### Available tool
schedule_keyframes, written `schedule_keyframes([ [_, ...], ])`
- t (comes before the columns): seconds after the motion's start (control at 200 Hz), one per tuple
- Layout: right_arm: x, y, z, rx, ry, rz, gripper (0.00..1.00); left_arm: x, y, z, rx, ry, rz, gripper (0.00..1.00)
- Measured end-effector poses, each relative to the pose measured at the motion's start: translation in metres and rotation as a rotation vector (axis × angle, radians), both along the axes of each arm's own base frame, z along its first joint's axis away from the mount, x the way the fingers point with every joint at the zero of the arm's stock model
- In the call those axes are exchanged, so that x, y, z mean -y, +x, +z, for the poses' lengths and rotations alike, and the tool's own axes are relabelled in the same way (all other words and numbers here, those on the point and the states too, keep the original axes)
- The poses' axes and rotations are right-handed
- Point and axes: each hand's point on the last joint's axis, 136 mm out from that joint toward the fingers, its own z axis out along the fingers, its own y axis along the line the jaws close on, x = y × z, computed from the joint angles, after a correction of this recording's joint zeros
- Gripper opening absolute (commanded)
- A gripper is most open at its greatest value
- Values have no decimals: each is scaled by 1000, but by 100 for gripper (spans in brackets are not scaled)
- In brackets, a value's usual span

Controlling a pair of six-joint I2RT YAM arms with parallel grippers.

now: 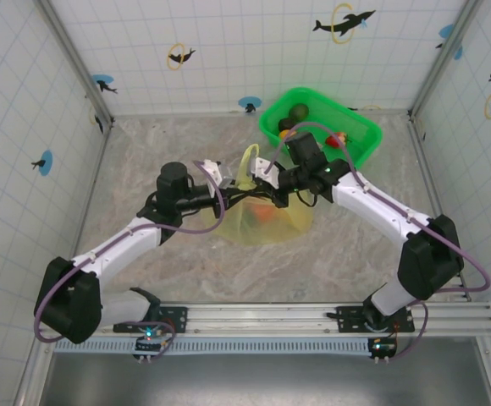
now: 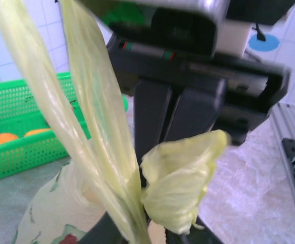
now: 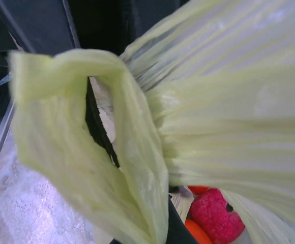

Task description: Place the fake fruits into the plastic bag and tie a complex knot

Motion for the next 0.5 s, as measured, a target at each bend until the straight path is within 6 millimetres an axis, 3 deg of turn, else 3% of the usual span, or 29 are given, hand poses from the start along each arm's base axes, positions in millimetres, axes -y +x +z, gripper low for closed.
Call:
schedule_keyframes([
  [0.42,-8,3,6,36,41,3,0,1,-1,7,-29,-34,-7,29],
  [0.5,-9,2,6,33,41,6,0,1,-1,8,-29,-36,-6,23],
])
